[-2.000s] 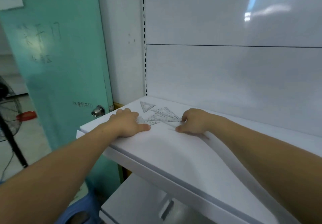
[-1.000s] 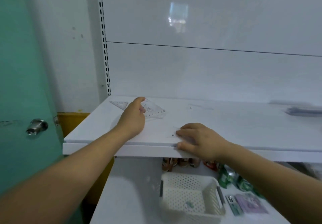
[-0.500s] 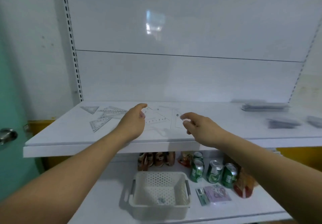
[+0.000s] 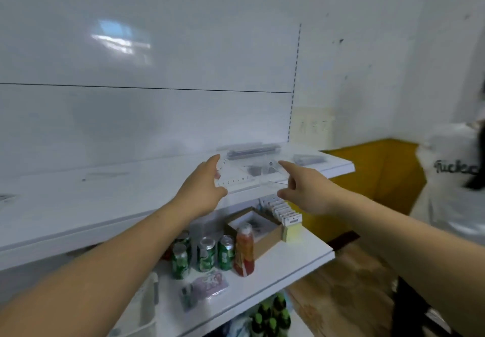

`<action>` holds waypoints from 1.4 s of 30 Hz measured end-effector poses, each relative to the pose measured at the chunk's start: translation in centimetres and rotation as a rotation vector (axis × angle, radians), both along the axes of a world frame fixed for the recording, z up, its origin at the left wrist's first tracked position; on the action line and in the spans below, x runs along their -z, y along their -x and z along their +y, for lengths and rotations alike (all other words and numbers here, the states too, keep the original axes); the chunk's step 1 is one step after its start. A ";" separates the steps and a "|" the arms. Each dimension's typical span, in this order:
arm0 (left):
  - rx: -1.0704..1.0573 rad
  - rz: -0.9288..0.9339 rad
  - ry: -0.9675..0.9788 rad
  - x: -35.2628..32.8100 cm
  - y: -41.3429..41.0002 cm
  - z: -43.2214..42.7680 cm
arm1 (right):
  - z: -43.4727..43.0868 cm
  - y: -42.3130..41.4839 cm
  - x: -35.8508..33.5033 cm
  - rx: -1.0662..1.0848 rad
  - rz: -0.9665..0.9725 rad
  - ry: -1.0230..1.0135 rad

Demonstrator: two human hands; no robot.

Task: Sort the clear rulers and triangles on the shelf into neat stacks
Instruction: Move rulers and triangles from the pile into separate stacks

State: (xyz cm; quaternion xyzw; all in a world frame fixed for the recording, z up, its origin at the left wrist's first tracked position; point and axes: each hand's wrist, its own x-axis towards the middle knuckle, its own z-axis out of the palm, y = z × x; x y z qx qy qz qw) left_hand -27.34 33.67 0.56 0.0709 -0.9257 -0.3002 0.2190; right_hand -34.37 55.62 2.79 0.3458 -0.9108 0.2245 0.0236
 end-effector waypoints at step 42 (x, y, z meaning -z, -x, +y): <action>-0.253 -0.331 0.014 0.7 21.7 2.6 | 2.8 35.9 2.8 -0.041 -0.084 -0.320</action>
